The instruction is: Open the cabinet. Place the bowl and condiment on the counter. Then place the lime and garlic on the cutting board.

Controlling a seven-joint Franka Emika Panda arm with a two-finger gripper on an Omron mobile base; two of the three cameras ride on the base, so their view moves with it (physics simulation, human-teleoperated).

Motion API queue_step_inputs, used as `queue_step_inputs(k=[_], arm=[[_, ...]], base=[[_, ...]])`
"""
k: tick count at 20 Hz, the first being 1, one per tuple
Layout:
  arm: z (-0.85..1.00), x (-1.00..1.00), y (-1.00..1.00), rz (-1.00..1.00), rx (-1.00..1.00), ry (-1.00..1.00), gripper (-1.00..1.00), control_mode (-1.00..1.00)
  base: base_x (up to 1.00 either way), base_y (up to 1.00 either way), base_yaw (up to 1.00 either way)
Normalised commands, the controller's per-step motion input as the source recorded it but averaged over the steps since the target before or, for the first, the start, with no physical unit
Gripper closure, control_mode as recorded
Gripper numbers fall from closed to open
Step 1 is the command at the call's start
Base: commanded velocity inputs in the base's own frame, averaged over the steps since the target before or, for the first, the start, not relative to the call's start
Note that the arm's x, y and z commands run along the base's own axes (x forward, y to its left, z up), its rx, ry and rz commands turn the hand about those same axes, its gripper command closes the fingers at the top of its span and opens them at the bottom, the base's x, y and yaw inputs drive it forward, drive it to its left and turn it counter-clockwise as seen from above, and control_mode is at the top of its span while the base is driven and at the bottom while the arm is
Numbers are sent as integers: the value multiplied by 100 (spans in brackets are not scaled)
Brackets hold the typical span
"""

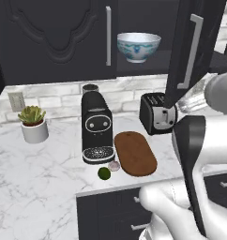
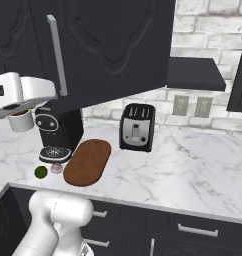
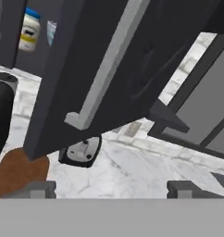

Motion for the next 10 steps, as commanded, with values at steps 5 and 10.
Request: queue_step_inputs(k=[5, 10], arm=[[6, -60, 100, 0, -54, 0, -100, -100], [3, 67, 98, 0, -38, 17, -100, -100]], base=[[0, 0, 0], [0, 0, 0]])
